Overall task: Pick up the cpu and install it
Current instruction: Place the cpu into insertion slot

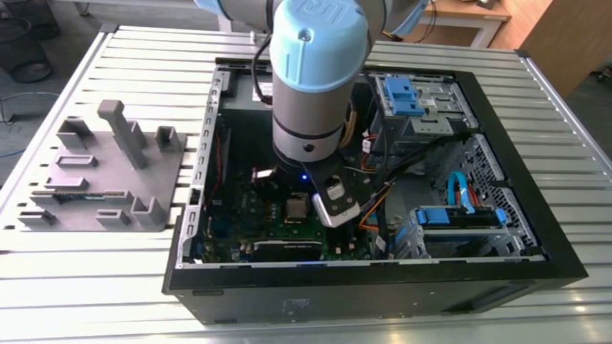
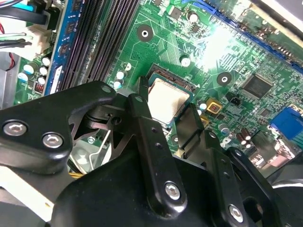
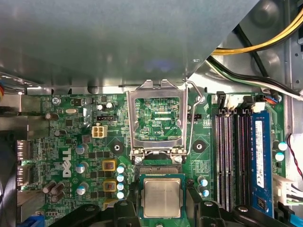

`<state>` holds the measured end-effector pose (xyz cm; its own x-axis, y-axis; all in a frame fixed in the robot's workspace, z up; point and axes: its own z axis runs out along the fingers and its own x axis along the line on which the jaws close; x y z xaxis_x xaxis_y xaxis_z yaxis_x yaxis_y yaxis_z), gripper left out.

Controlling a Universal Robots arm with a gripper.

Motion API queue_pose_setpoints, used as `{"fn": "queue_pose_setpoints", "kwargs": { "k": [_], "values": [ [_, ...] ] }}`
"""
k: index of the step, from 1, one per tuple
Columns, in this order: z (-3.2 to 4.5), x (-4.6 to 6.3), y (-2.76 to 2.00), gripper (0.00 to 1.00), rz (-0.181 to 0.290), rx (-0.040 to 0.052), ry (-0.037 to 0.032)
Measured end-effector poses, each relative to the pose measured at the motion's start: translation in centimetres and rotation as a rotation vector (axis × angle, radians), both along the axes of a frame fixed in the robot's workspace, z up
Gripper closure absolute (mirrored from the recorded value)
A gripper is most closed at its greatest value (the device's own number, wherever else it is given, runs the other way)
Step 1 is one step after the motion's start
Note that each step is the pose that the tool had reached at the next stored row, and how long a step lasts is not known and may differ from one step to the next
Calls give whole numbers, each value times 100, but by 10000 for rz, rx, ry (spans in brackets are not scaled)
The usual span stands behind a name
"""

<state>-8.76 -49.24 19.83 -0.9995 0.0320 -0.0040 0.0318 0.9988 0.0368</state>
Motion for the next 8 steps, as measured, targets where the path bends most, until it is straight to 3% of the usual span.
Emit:
{"fn": "queue_pose_setpoints", "kwargs": {
  "k": [8],
  "values": [
    [-34,0,-9,53,0,-14,0]
  ]
}}
